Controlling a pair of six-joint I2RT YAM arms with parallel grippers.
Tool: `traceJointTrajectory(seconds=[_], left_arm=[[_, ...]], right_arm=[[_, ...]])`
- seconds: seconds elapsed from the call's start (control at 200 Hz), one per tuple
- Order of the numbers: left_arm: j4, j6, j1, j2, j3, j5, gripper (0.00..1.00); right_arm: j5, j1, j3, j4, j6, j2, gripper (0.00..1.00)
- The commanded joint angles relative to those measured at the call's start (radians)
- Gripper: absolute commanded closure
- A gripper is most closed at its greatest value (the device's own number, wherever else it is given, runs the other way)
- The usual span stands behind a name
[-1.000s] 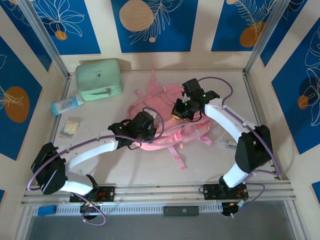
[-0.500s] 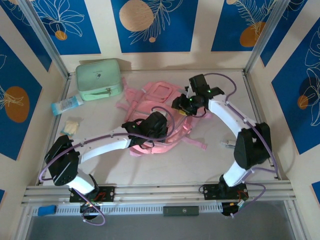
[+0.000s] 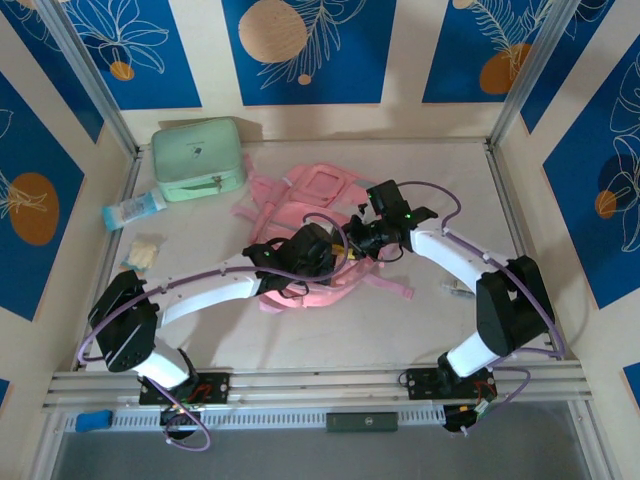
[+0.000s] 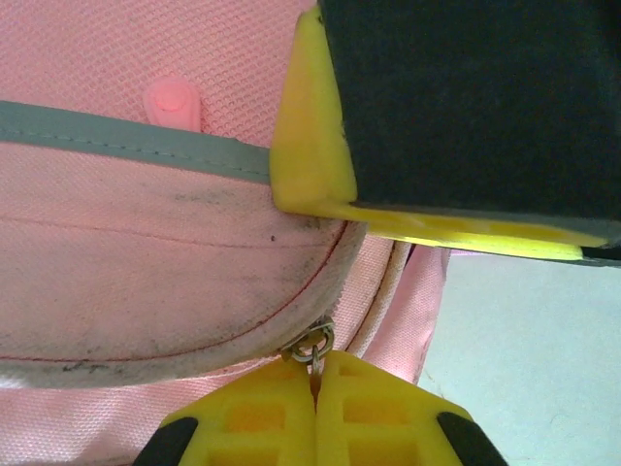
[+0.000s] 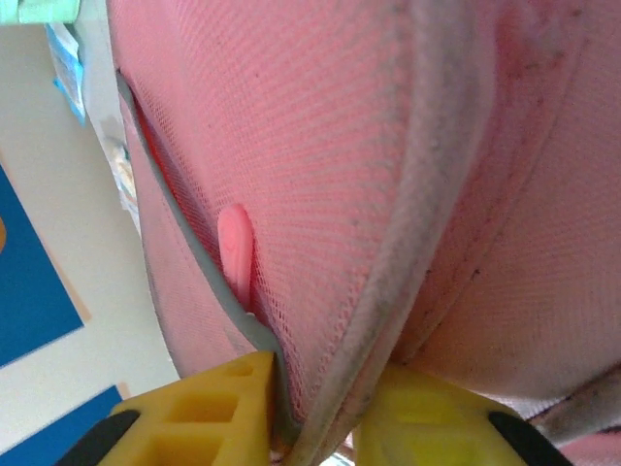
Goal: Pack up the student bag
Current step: Unzip the student bag at the center of the table.
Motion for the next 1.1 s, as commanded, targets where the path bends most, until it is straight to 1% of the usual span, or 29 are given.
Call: traceJointTrajectory(seconds=[0.0,0.05,0.135,0.175,0.265,0.36,0.405,0.45,0.53,0.565,0.62,0.725,0.82,0.91,0.965,1.05,1.095], left_arm=[[-0.010,-0.007,-0.007,-0.038,-0.013,0.050,1.00],[-0.017,-0.010,-0.007,-0.059,-0.026,0.063,1.00],[-0.019,-0.018,-0.007,-0.099,-0.063,0.122,1.00],[-0.049,-0.025,-0.007,-0.111,-0.077,0.129,1.00],[-0.149,0.006,-0.004,-0.116,-0.085,0.122,1.00],[-0.230,0.042,0.028,-0.113,-0.085,0.120,1.00],[-0.233,0.048,0.046,-0.121,-0.094,0.117,1.00],[-0.196,0.050,0.071,-0.131,-0.117,0.130,1.00],[-0.123,0.019,0.114,-0.137,-0.145,0.198,1.00],[-0.090,0.017,0.114,-0.139,-0.146,0.215,1.00],[-0.036,0.003,0.109,-0.141,-0.147,0.233,1.00],[0.024,-0.010,0.103,-0.132,-0.147,0.253,1.00],[0.024,-0.011,0.101,-0.107,-0.126,0.257,1.00],[0.048,-0.013,0.094,-0.094,-0.122,0.271,1.00],[0.052,-0.012,0.092,-0.089,-0.121,0.271,1.00],[0.048,-0.011,0.092,-0.087,-0.123,0.266,1.00],[0.051,-0.013,0.092,-0.091,-0.127,0.264,1.00]], right_arm=[[0.045,-0.015,0.049,-0.037,-0.064,-0.012,0.87],[0.041,-0.035,0.054,-0.068,-0.108,-0.026,0.92],[0.024,-0.093,0.061,-0.136,-0.187,-0.051,1.00],[0.001,-0.130,0.061,-0.155,-0.231,-0.061,1.00],[-0.074,-0.217,0.086,-0.218,-0.316,-0.053,1.00],[-0.100,-0.286,0.109,-0.253,-0.343,-0.045,1.00],[-0.086,-0.296,0.110,-0.246,-0.340,-0.054,1.00],[-0.067,-0.292,0.113,-0.241,-0.337,-0.059,1.00],[-0.068,-0.270,0.129,-0.252,-0.327,-0.055,1.00],[-0.076,-0.259,0.135,-0.258,-0.317,-0.055,0.95],[-0.067,-0.231,0.123,-0.255,-0.279,-0.072,0.85],[-0.050,-0.166,0.052,-0.203,-0.190,-0.134,0.66],[-0.011,-0.116,-0.009,-0.162,-0.096,-0.181,0.54],[-0.003,-0.073,-0.091,-0.083,0.012,-0.215,0.51],[0.035,-0.041,-0.113,-0.059,0.060,-0.225,0.50],[0.092,0.007,-0.120,-0.037,0.113,-0.230,0.50],[0.109,0.035,-0.122,-0.005,0.138,-0.234,0.52]])
